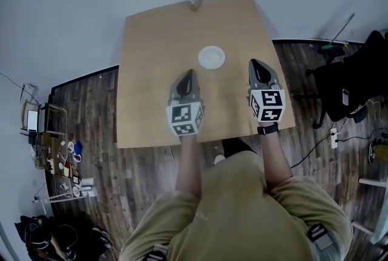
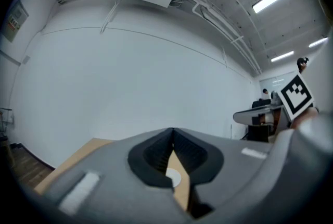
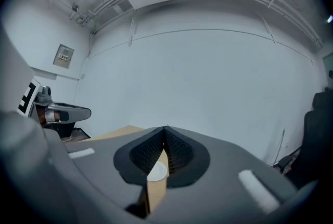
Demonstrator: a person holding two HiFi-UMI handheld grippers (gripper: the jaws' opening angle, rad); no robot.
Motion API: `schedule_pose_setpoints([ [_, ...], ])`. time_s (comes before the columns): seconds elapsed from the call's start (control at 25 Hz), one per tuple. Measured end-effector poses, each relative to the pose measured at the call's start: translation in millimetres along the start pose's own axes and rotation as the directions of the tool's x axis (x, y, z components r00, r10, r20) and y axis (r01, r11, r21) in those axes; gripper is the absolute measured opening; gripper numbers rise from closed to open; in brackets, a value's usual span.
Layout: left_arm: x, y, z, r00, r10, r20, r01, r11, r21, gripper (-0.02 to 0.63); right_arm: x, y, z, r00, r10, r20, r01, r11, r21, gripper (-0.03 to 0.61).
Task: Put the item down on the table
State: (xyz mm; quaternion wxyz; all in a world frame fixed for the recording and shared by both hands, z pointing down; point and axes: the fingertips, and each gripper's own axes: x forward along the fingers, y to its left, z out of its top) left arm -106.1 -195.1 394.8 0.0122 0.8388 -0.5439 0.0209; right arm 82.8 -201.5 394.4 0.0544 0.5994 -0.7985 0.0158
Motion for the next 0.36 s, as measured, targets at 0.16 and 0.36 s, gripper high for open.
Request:
schedule_pose_setpoints([
  [0.16,13.9,7.4,-14.5,1.0,0.0,-0.027,0.0,1.0,-0.015,0.002,19.5,3.3,-13.3,0.999,0.018,-0.033,-0.018,1.0,-0.002,0.006],
  [0.36,43.8,35.9,-32.3,0.998,0.016,-0.057,-0.018,0.999,-0.031,0.002,64.1,3.0,-26.5,0.998,0.03,-0.062,-0.029,1.0,0.003,0.006],
])
